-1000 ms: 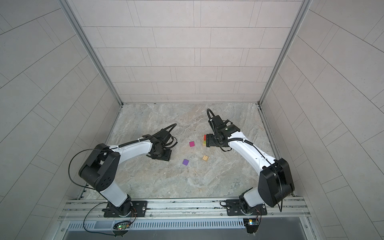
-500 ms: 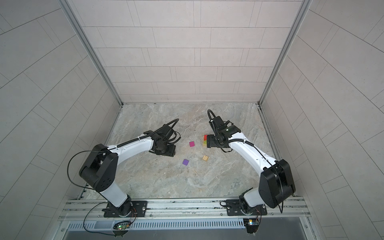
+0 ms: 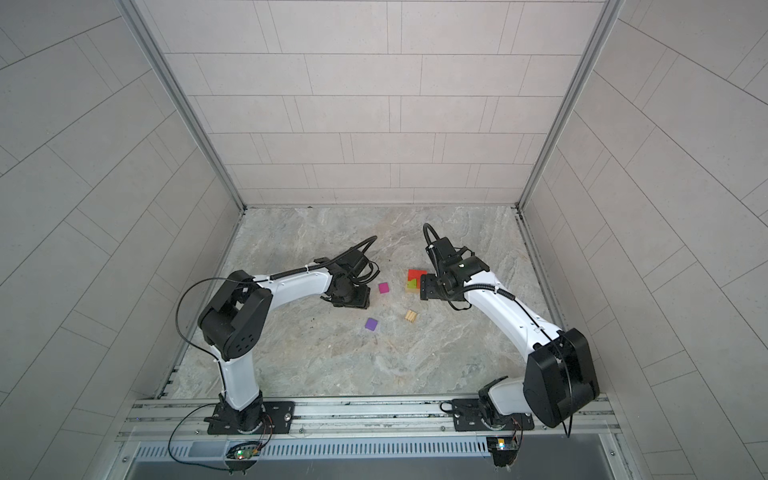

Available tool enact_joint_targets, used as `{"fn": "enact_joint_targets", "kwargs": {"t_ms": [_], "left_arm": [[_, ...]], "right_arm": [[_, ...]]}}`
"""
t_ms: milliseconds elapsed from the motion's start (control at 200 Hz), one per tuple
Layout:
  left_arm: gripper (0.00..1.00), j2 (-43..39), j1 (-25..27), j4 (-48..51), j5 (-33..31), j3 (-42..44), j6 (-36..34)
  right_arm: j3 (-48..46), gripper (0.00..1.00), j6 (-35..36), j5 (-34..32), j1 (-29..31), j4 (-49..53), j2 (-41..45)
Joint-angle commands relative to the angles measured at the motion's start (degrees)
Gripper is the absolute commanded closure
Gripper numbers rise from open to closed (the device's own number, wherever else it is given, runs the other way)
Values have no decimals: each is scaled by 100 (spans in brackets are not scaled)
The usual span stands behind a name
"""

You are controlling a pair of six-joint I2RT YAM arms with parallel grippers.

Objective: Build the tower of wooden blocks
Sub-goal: 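Move the right gripper toward the pink block while the left gripper withdraws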

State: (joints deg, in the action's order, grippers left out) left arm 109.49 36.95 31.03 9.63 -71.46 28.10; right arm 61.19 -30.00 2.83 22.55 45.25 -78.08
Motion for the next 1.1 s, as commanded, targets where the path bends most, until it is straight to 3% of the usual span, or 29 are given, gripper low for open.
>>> {"fn": "enact_joint_targets", "kwargs": {"t_ms": [0, 120, 315, 520, 771, 996, 1091], "left_arm": [[37, 222, 94, -114, -4, -247, 160], [35, 327, 122, -79, -22, -323, 196], [21, 268, 122, -50, -103, -241, 196], [11, -189, 117, 163, -183, -219, 127], [9, -1175, -49, 934, -181, -500, -302], [8, -1899, -636, 1666, 43, -775, -768], [7, -2142, -833, 1953, 46, -861, -906]], "right_arm": [[-114, 18, 9, 51, -13, 36, 155], [-251, 18, -45, 184, -13, -79, 171], [-359, 18, -171, 445, 11, -324, 119], [-288, 17, -401, 401, 252, -463, 96], [-112, 16, -870, 44, 849, -712, -167], [128, 14, -1195, -173, 1428, -1132, -575], [412, 12, -1285, -556, 1749, -1032, -876]]}}
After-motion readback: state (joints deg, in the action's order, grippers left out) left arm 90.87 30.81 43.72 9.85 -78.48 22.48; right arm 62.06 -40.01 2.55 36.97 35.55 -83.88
